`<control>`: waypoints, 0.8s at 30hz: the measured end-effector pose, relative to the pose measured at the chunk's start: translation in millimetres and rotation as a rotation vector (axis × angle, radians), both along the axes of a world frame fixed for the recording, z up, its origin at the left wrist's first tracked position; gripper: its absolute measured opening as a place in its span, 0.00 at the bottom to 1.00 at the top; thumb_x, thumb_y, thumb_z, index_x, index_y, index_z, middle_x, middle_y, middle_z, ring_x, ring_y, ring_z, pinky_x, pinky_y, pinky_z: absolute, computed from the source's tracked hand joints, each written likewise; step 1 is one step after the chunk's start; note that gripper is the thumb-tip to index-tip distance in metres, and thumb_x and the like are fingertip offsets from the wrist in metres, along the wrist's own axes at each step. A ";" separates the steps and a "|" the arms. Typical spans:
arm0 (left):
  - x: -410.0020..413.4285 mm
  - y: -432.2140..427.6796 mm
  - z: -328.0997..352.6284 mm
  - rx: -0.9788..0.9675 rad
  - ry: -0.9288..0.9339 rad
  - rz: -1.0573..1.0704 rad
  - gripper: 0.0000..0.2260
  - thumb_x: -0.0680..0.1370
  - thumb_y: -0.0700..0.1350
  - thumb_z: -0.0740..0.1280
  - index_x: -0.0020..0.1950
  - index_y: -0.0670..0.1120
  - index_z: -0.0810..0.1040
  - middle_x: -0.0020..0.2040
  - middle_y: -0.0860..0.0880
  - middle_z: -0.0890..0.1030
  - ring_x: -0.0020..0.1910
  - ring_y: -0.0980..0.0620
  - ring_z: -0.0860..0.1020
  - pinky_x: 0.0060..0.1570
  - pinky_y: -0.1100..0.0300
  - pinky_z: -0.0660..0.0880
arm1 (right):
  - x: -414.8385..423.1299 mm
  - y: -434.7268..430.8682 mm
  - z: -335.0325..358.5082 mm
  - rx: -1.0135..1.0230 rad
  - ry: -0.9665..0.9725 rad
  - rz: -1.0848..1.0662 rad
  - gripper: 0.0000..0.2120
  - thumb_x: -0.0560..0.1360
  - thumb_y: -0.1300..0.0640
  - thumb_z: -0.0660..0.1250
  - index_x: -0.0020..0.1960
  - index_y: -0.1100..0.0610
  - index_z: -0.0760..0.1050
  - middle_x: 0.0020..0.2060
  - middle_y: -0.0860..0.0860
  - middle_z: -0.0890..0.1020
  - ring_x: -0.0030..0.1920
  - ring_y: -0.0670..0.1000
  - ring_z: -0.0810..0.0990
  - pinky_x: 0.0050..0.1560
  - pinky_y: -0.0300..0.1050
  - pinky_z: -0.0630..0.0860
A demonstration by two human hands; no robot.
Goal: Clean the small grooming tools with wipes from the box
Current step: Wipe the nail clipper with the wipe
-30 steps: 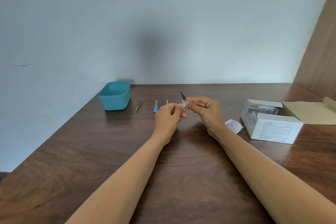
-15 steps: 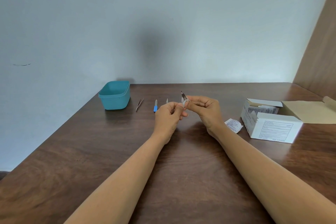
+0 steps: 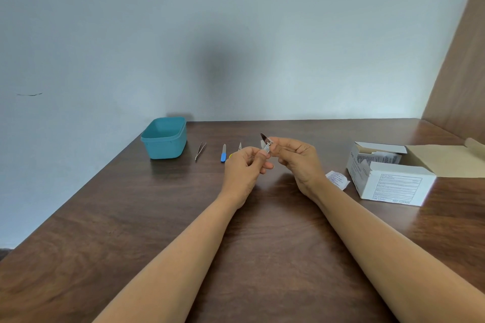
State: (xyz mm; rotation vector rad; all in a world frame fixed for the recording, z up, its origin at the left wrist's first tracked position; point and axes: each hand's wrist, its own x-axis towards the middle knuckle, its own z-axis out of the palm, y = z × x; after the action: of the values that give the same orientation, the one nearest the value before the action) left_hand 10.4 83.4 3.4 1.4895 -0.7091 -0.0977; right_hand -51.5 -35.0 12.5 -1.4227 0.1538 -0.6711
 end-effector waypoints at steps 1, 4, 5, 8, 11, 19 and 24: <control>0.1 0.0 -0.1 -0.002 0.003 0.000 0.08 0.80 0.42 0.65 0.42 0.46 0.79 0.32 0.52 0.83 0.30 0.62 0.76 0.36 0.71 0.73 | -0.9 1.3 1.1 -0.004 -0.013 0.009 0.06 0.71 0.62 0.72 0.49 0.57 0.82 0.37 0.48 0.86 0.40 0.43 0.81 0.40 0.32 0.72; 0.8 -0.2 -0.8 0.001 0.004 0.001 0.08 0.80 0.42 0.65 0.42 0.45 0.80 0.33 0.51 0.83 0.30 0.61 0.77 0.36 0.70 0.73 | -2.0 4.1 3.0 -0.001 -0.066 -0.022 0.05 0.70 0.67 0.71 0.46 0.63 0.81 0.33 0.48 0.85 0.35 0.41 0.81 0.37 0.29 0.73; 0.8 -0.4 -0.9 0.003 0.004 0.002 0.08 0.79 0.42 0.65 0.42 0.44 0.80 0.33 0.51 0.83 0.31 0.61 0.77 0.37 0.70 0.73 | -2.3 4.6 3.6 0.005 -0.080 -0.042 0.04 0.70 0.68 0.72 0.44 0.64 0.80 0.32 0.47 0.85 0.34 0.40 0.81 0.37 0.29 0.73; 1.3 -0.8 -1.1 0.007 0.004 0.004 0.07 0.79 0.43 0.65 0.43 0.43 0.80 0.34 0.51 0.83 0.31 0.60 0.77 0.37 0.70 0.74 | -2.5 5.5 4.5 0.029 -0.096 -0.062 0.04 0.69 0.70 0.72 0.41 0.64 0.78 0.30 0.47 0.84 0.31 0.39 0.80 0.34 0.28 0.72; 1.2 -0.4 -1.0 0.004 0.003 0.002 0.07 0.79 0.43 0.66 0.43 0.44 0.80 0.34 0.51 0.84 0.32 0.60 0.77 0.38 0.70 0.74 | -2.4 5.3 4.6 0.058 -0.081 -0.048 0.04 0.69 0.68 0.72 0.41 0.62 0.79 0.30 0.47 0.84 0.29 0.39 0.78 0.33 0.28 0.71; 0.2 0.5 -0.3 -0.006 -0.008 -0.005 0.07 0.79 0.43 0.66 0.42 0.46 0.80 0.34 0.52 0.83 0.32 0.61 0.78 0.38 0.70 0.75 | -0.4 3.3 2.3 0.064 -0.001 -0.058 0.05 0.67 0.63 0.75 0.43 0.60 0.82 0.32 0.49 0.84 0.34 0.43 0.78 0.33 0.32 0.69; 1.9 0.4 -2.3 -0.009 -0.006 -0.022 0.06 0.79 0.43 0.66 0.44 0.45 0.80 0.34 0.51 0.84 0.33 0.60 0.78 0.39 0.69 0.75 | -0.1 1.5 1.6 0.087 -0.006 0.010 0.07 0.65 0.58 0.75 0.44 0.56 0.83 0.37 0.50 0.85 0.40 0.48 0.79 0.38 0.35 0.69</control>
State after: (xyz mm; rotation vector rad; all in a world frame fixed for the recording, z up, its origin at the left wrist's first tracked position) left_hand 12.2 83.8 1.1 1.4747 -0.7299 -0.1067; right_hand -51.6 -33.5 14.1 -1.3374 0.1690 -0.6525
